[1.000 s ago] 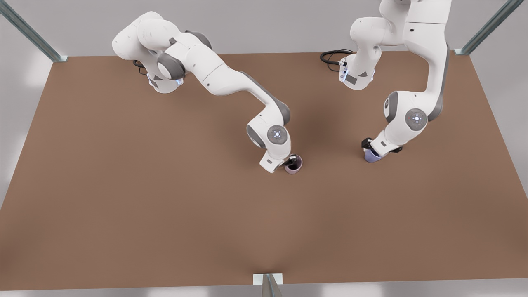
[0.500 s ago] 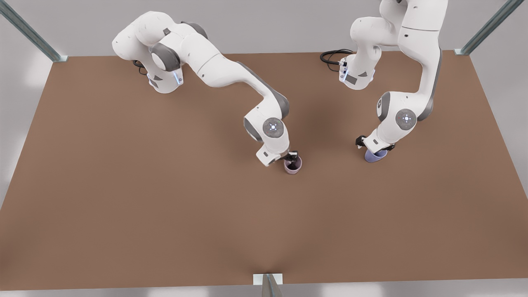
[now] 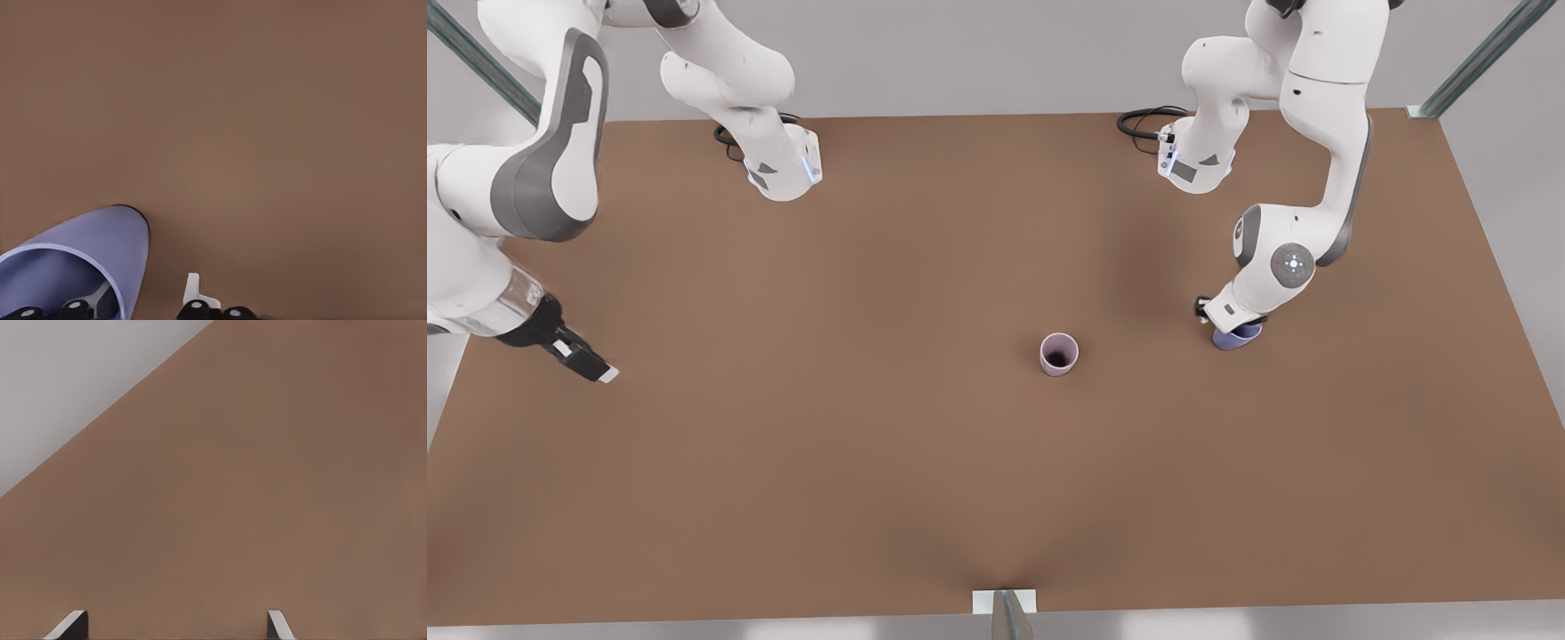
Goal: Stack the cups, with the pink cup at the bottom and the purple cup at the top
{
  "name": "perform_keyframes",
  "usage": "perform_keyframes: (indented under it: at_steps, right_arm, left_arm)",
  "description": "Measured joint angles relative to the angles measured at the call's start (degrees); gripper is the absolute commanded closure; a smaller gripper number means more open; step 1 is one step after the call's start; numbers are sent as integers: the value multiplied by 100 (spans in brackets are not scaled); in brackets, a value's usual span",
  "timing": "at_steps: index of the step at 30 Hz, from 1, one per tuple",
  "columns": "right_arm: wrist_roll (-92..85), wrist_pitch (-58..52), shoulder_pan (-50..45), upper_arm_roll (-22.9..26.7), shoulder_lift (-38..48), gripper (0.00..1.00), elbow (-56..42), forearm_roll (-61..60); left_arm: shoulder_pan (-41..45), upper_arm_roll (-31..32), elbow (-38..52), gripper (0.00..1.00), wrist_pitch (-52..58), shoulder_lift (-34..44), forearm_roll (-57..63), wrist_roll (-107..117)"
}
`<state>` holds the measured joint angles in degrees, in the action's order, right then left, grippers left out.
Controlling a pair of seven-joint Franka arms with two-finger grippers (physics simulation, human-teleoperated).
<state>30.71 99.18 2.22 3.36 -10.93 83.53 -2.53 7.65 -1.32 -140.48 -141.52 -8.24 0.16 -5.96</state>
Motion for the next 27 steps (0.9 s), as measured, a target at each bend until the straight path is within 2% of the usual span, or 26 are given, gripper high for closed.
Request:
perform_keyframes:
  at_steps: [2, 4, 10, 17, 24, 27]
  right_arm:
    - [-350, -121, -190, 4, -242, 0, -152, 118]
    - [-662, -81, -272, -2, -399, 0, -214, 277]
    - [-1411, 61, -234, 22, -432, 0, -245, 417]
    - [-2021, 135, -284, 15, -447, 0, -255, 443]
    - [-2434, 149, -251, 22, -425, 0, -255, 448]
    - [-2567, 168, -275, 18, -428, 0, -256, 451]
  left_arm:
    - [0, 0, 1, 55, -17, -11, -1, 1]
    - [0, 0, 6, 60, -31, -17, -2, 2]
    - [0, 0, 12, 64, -91, -96, -2, 4]
    - [0, -7, 22, 77, -137, -107, 15, 24]
    - [-3, 7, 252, 79, 49, 146, 28, 69]
    - [-84, 199, 632, 79, 353, 351, 29, 100]
